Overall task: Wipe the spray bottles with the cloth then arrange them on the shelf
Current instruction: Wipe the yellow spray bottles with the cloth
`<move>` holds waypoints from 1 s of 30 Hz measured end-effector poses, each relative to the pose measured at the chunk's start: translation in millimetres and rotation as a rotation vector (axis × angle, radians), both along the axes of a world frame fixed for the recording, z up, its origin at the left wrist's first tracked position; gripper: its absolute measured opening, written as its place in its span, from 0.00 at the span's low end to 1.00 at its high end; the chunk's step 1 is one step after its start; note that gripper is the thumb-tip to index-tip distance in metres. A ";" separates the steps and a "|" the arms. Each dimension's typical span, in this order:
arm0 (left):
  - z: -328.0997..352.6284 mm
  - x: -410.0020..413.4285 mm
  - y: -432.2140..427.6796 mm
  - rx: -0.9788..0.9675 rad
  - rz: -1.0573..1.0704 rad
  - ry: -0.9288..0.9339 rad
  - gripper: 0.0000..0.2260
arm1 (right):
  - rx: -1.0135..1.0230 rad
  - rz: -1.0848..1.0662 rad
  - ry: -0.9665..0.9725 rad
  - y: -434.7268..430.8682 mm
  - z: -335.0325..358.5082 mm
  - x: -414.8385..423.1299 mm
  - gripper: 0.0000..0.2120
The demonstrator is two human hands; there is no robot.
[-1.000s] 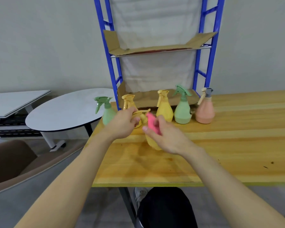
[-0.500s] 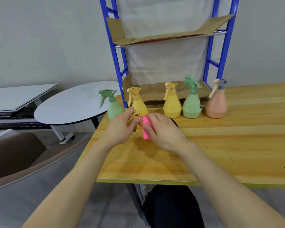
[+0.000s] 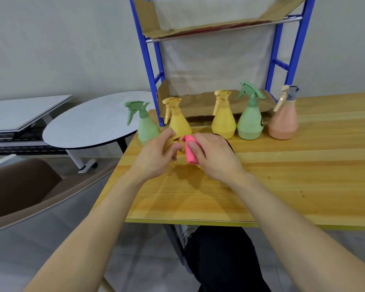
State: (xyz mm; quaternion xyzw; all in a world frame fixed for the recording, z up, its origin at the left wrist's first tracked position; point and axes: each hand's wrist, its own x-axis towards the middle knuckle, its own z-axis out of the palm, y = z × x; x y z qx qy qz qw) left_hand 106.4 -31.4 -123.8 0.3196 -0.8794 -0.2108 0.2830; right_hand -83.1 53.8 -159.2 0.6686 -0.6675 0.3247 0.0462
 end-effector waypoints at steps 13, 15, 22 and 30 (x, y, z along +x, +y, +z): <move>0.5 -3.8 4.0 0.093 0.040 -0.002 0.07 | 0.047 -0.065 -0.194 5.0 -16.2 -21.1 0.21; 1.6 -1.3 4.8 0.122 0.066 0.003 0.06 | 0.105 -0.181 -0.442 7.7 -17.3 -36.8 0.20; 7.0 -13.5 7.9 0.130 0.109 0.005 0.05 | -0.110 -0.044 -0.246 13.3 10.6 -9.2 0.18; 13.2 -6.9 18.2 0.253 0.058 0.061 0.15 | 0.094 -0.004 -0.038 4.9 -9.9 -23.7 0.32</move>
